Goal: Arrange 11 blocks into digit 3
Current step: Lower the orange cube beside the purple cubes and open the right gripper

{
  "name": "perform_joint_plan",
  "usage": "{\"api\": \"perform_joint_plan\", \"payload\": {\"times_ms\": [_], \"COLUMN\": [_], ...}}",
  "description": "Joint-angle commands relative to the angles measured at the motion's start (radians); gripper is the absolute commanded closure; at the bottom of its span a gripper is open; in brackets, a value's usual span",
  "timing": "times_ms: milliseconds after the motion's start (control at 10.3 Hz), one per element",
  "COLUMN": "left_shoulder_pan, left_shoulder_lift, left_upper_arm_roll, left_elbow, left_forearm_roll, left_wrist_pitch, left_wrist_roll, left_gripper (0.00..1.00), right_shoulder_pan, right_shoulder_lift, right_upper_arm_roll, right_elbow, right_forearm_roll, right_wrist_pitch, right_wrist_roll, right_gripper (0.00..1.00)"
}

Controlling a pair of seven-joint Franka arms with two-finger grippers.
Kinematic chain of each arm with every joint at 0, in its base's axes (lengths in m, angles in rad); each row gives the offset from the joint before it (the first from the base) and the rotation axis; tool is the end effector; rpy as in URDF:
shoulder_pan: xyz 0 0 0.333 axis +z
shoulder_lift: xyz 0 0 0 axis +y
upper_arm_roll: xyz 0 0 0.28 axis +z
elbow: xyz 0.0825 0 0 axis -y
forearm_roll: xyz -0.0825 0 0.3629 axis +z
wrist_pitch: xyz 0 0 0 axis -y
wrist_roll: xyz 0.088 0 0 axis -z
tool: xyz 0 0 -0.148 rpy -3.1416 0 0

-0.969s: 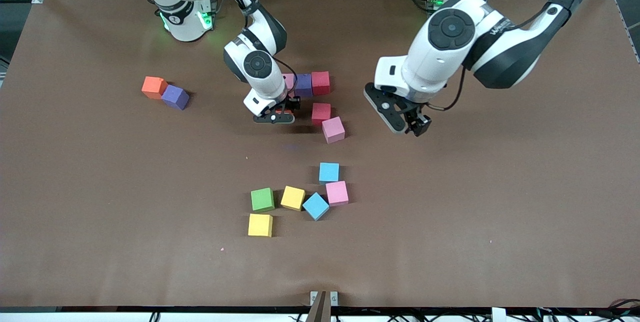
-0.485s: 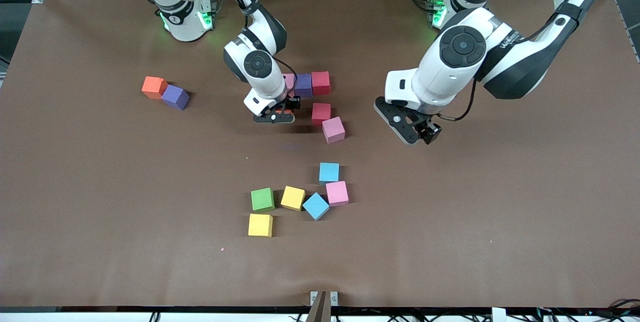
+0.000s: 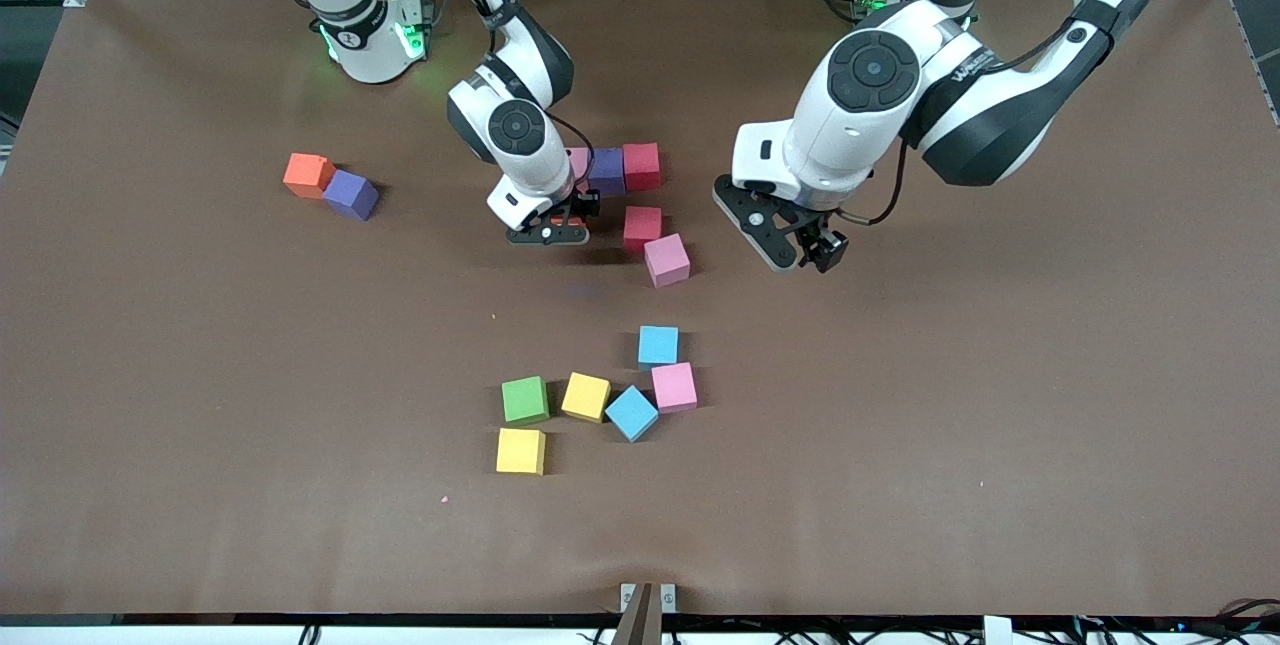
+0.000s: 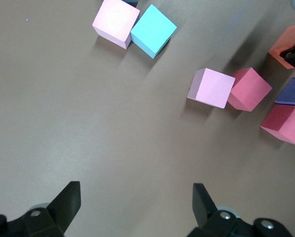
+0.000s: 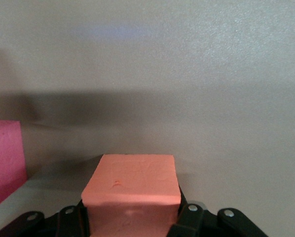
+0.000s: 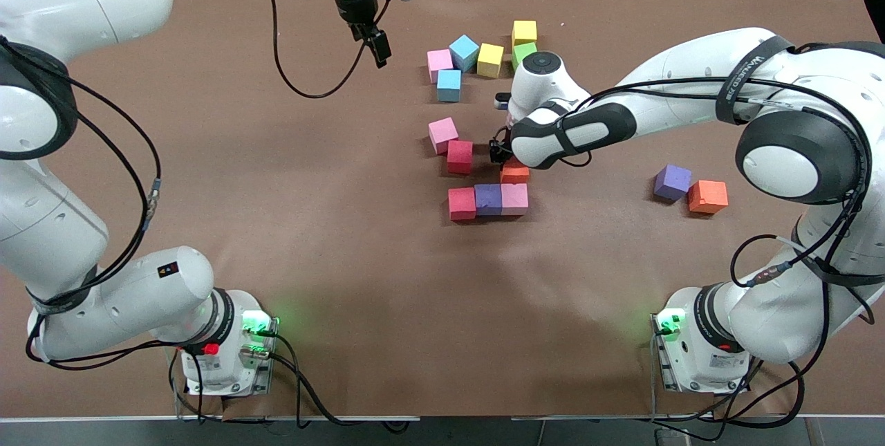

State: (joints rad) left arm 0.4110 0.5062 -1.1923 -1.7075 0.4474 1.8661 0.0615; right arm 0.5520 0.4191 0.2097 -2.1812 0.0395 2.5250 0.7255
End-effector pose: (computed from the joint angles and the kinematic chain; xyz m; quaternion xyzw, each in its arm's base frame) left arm 0.4922 -0.3380 0.3765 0.8916 -0.4524 -0.0112 0.0180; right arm 0.3748 0.3683 0.1375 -0.9980 0.0058 0.0611 0.0165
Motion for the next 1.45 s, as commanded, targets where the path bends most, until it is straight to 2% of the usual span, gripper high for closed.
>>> {"api": "perform_joint_plan", "payload": {"times_ms": [0,485,581,678,775,1066,1357], "left_shoulder_pan": [-0.004,-0.006,-0.006,-0.006,-0.008,-0.079,-0.097], "left_shoulder_lift": [0.003,0.000,0.000,0.002,0.003,0.005,0.005], "left_upper_arm_roll": [0.002,0.002,0.002,0.002,0.002,0.048,0.062], "left_elbow": [0.014,0.017,0.017,0.017,0.017,0.019,0.035], "left_forearm_roll": [0.008,0.010,0.010,0.010,0.010,0.013,0.011], "left_wrist_pitch": [-0.018,-0.021,-0.019,-0.019,-0.019,-0.019,-0.019], "left_wrist_roll": [-0.009,-0.011,-0.011,-0.011,-0.012,-0.049,-0.051], "left_gripper": [0.00,0.00,0.00,0.00,0.00,0.00,0.00], "right_shoulder_pan": [0.017,0.028,0.029,0.029,0.028,0.017,-0.024], "right_shoulder_lift": [0.024,0.026,0.026,0.026,0.023,0.003,0.001], "right_upper_arm_roll": [-0.006,-0.006,-0.006,-0.006,-0.006,-0.007,-0.010], "right_elbow": [-0.051,-0.052,-0.051,-0.049,-0.045,0.029,0.223], "right_forearm_roll": [0.010,0.010,0.010,0.010,0.010,0.010,0.020], "right_wrist_pitch": [-0.006,-0.008,-0.020,-0.032,-0.034,-0.130,-0.352], "right_wrist_roll": [0.038,0.055,0.055,0.054,0.054,0.089,0.104], "right_gripper": [0.92,0.88,0.74,0.23,0.00,0.00,0.00]}}
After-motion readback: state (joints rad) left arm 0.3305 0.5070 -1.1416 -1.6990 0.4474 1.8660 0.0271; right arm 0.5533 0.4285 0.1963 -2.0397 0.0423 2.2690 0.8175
